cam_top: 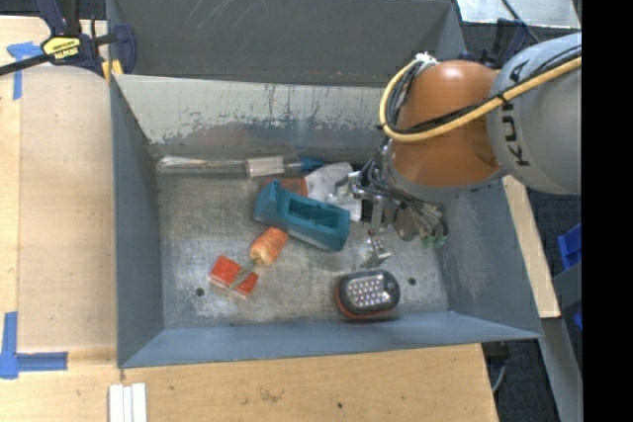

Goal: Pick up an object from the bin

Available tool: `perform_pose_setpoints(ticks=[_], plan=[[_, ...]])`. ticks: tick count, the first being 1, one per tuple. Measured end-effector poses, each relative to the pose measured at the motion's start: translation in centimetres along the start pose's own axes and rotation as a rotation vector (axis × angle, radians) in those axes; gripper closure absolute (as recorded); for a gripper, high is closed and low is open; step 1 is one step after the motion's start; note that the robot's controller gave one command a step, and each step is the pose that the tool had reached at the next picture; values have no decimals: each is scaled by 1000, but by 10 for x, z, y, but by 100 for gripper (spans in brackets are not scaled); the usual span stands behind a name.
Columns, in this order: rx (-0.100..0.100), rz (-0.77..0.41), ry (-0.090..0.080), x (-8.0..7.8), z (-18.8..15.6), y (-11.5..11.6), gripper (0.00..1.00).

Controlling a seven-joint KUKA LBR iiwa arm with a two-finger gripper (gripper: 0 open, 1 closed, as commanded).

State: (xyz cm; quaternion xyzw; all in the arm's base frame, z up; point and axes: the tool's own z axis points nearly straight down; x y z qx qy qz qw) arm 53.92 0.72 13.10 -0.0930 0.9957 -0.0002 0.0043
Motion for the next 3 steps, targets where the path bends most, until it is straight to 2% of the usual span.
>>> perform_pose_setpoints(ticks=[1,2,3], plan=[[0,94,-2,-18,16,6,0],[6,47,-9,-39,27,18,0],[-1,52,-7,-32,25,16,100]])
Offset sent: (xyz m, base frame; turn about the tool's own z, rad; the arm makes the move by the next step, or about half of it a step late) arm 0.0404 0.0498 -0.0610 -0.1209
